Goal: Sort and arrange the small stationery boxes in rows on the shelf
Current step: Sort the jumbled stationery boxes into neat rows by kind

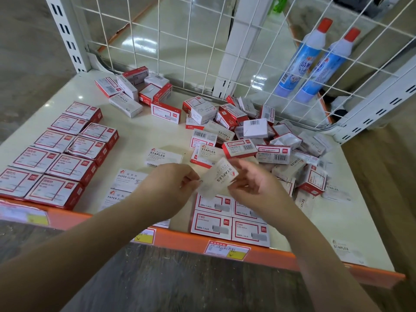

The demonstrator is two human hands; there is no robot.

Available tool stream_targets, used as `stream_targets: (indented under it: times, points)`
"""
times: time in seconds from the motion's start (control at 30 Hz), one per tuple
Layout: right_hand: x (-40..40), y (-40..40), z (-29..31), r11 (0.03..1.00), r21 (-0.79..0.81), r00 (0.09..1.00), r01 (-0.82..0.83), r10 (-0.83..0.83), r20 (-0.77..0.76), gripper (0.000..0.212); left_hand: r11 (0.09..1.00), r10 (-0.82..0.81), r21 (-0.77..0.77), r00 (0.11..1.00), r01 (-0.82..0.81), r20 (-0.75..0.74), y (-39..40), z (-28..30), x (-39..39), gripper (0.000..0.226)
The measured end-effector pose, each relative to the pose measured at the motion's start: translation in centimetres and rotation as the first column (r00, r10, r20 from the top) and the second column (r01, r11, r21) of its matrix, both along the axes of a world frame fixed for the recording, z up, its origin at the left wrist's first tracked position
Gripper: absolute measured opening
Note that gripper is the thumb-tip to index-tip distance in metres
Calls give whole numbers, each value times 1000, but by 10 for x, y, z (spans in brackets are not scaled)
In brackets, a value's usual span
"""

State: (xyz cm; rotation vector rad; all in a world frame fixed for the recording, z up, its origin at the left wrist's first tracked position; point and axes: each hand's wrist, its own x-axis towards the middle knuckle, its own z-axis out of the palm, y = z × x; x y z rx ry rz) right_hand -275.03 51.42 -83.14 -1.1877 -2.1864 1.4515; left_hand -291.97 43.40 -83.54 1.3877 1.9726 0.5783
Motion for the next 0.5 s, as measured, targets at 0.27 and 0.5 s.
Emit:
stream_targets:
  times: [0.27,0.5]
  points:
    - [-13,-25,-19,999,50,994,19,-25,104,24,994,99,37,994,-100,42,-3,-4,6,21]
    - [-10,-22,-21,999,35,994,32,-36,106,11,975,117,162,975,-149,191,-5,-9,2,34]
